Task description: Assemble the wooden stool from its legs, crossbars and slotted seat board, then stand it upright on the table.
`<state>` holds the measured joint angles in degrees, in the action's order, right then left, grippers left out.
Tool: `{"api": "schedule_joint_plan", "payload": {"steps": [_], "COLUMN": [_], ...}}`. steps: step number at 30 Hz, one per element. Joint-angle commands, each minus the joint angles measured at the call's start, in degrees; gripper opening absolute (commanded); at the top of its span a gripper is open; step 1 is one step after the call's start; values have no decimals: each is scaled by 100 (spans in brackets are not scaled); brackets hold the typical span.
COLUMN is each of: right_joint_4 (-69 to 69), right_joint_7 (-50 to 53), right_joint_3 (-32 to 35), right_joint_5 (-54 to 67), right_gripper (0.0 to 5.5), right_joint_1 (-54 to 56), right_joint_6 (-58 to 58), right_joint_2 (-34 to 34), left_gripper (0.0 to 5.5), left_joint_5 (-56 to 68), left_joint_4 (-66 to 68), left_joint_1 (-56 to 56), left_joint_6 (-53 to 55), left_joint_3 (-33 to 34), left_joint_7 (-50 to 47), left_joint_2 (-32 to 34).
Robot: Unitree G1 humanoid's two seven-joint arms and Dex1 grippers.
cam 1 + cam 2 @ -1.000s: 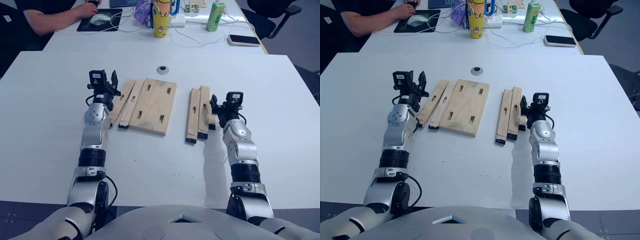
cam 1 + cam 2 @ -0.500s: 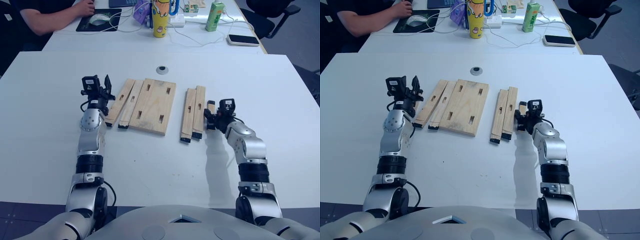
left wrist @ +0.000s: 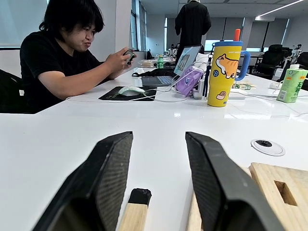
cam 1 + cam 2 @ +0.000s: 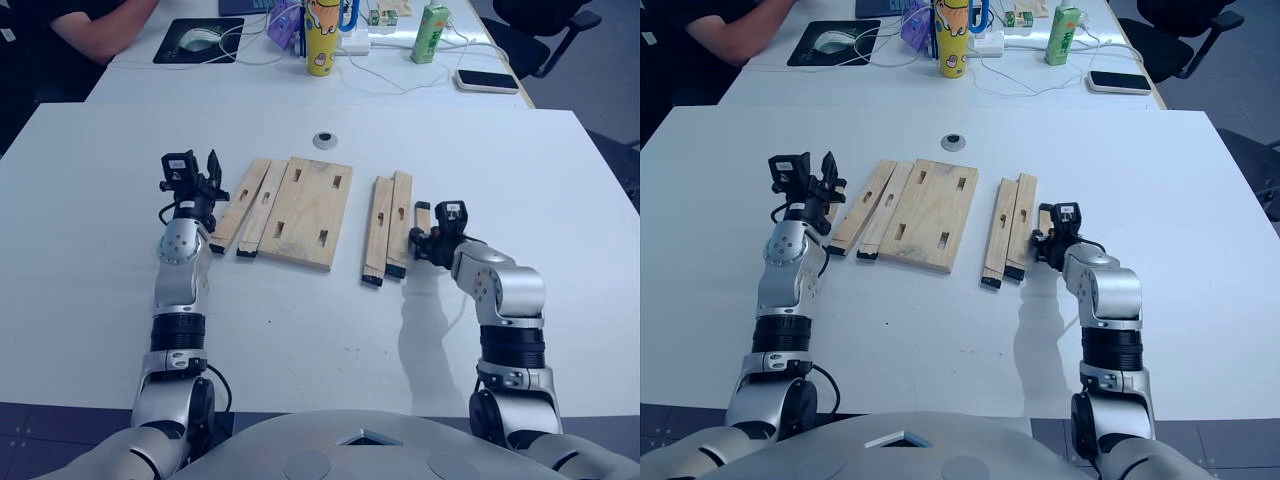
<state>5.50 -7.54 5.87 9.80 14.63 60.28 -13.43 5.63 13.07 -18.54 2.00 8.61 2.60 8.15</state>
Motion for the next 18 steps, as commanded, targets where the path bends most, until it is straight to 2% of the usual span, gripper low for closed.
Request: {"api": "schedule_joint_plan", "payload": {"steps": [1,6,10,14,18], "right_joint_4": [-484,-816,-790,-615,-517], "right_joint_7": [75,342,333,-741,-1669], "right_joint_3": [-72,85,347,45,-561], "right_joint_5": [-120,-468,-429,140,354], "right_gripper": [137,132,132,132,132], "right_joint_1": [-280,-181,172,314,112], "right_joint_6": [-33,-1404,-2918,-4036,-4423], "right_joint_2": [32,-152,-144,123,189], "left_gripper": [203,203,203,203,203], "left_joint_5": [118,282,947,2598,3980], "left_joint_4": [-56,-73,-198,-790,-1297], "left_joint_1": [-205,-270,-387,-466,-543], "left_joint_6": [136,276,730,2238,3732], "left_joint_3": [-50,-76,32,144,222], "left_joint_7": [199,426,898,1622,1786], "left_joint_2": [19,9,-85,-374,-516]}}
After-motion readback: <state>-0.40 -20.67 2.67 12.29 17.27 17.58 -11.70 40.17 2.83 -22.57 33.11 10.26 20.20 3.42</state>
